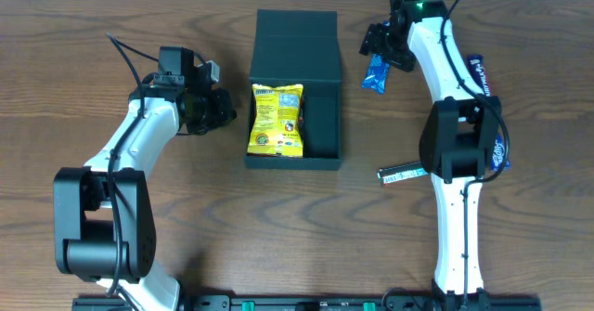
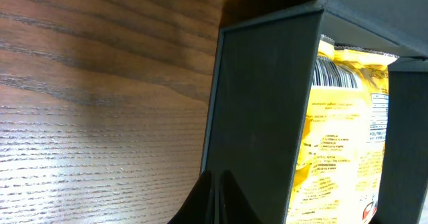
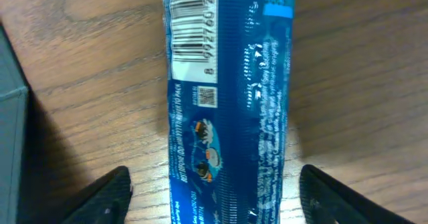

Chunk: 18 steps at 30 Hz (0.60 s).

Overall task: Pack container
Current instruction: 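Move the right gripper to the blue wafer bar and grasp it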

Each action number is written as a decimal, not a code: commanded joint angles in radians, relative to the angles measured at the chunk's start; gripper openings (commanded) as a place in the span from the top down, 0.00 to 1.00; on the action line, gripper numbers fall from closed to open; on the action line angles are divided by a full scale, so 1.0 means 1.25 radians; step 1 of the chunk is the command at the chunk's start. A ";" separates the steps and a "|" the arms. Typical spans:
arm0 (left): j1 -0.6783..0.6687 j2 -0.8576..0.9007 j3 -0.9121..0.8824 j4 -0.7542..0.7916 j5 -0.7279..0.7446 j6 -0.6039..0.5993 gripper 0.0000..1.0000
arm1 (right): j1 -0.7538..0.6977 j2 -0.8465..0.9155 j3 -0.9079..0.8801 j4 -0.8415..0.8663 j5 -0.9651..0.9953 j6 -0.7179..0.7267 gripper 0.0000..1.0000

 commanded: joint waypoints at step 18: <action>0.001 0.010 0.016 0.001 -0.008 0.000 0.94 | -0.002 0.017 0.013 -0.005 0.009 -0.047 0.80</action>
